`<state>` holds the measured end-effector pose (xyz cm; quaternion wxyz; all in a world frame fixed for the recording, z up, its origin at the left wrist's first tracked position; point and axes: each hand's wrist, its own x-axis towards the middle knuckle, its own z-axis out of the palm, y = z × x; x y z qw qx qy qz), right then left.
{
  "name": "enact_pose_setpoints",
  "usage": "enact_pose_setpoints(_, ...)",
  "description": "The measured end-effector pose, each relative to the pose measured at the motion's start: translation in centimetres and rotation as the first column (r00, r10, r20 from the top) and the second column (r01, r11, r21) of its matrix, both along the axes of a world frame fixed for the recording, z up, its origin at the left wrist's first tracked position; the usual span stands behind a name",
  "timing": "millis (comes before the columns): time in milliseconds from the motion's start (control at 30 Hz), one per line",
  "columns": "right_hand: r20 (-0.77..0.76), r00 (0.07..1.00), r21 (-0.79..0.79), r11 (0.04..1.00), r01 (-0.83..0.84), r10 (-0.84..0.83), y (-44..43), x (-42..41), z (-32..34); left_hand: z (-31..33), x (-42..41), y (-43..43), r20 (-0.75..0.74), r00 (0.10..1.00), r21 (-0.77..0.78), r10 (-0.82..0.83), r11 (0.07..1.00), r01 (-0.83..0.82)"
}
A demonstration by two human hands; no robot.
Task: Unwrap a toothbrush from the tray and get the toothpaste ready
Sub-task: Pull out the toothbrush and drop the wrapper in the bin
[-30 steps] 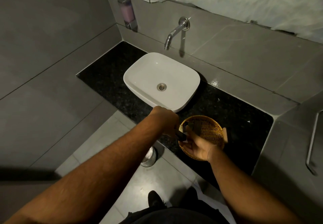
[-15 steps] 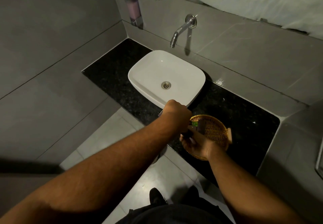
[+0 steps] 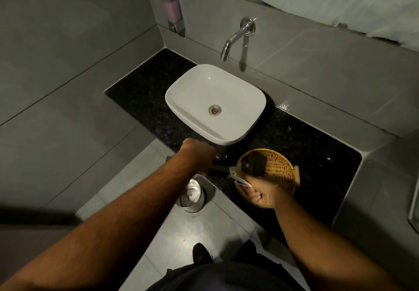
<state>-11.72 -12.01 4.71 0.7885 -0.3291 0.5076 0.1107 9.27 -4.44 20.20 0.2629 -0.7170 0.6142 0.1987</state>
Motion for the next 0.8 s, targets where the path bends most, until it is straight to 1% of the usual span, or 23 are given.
enact_pose_setpoints(100,-0.099,0.994,-0.1,0.995,0.032,-0.042,-0.2,-0.4,-0.4,-2.4,2.8,2.7,-0.062,0.991,-0.039,0.121,0.992,-0.124)
enact_pose_setpoints(167,-0.113,0.987,-0.163,0.982,0.097,-0.116,-0.3,-0.4,-0.7,-4.3,4.7,4.9,-0.204,0.943,-0.035,0.262,0.961,-0.275)
enact_pose_setpoints(200,-0.108,0.983,-0.188,0.974,0.125,-0.148,-0.4,-0.3,-0.8,-5.3,5.6,6.2,-0.31,0.882,-0.021,0.353,0.926,-0.378)
enact_pose_setpoints(267,-0.108,0.978,-0.232,0.961,0.153,-0.181,-0.6,0.0,-0.7,-7.6,7.0,9.0,-0.491,0.701,0.009,0.518,0.807,-0.591)
enact_pose_setpoints(333,-0.129,0.972,-0.273,0.95,0.154,-0.195,-0.7,0.4,-0.5,-10.2,7.9,12.2,-0.561,0.526,-0.008,0.64,0.631,-0.776)
enact_pose_setpoints(400,-0.157,0.965,-0.315,0.937,0.151,-0.209,-0.6,1.0,-0.4,-13.0,8.1,15.0,-0.601,0.343,-0.019,0.722,0.416,-0.909)
enact_pose_setpoints(433,-0.163,0.963,-0.334,0.93,0.152,-0.216,-0.6,1.4,-0.3,-14.2,8.0,16.2,-0.619,0.253,-0.009,0.744,0.315,-0.949)
enact_pose_setpoints(500,-0.156,0.96,-0.365,0.917,0.162,-0.231,-0.3,1.9,-0.3,-16.3,7.6,17.7,-0.649,0.106,0.017,0.753,0.154,-0.988)
enact_pose_setpoints(600,-0.141,0.954,-0.398,0.897,0.191,-0.265,0.2,2.5,-0.4,-18.6,7.9,18.1,-0.672,-0.054,0.044,0.739,-0.032,-0.999)
enact_pose_setpoints(667,-0.16,0.945,-0.419,0.887,0.195,-0.284,0.8,2.6,-0.5,-20.0,8.7,17.4,-0.696,-0.123,0.073,0.707,-0.102,-0.992)
enact_pose_setpoints(800,-0.199,0.921,-0.455,0.864,0.215,-0.334,2.2,2.0,-0.9,-23.4,10.4,14.9,-0.711,-0.183,0.135,0.679,-0.123,-0.983)
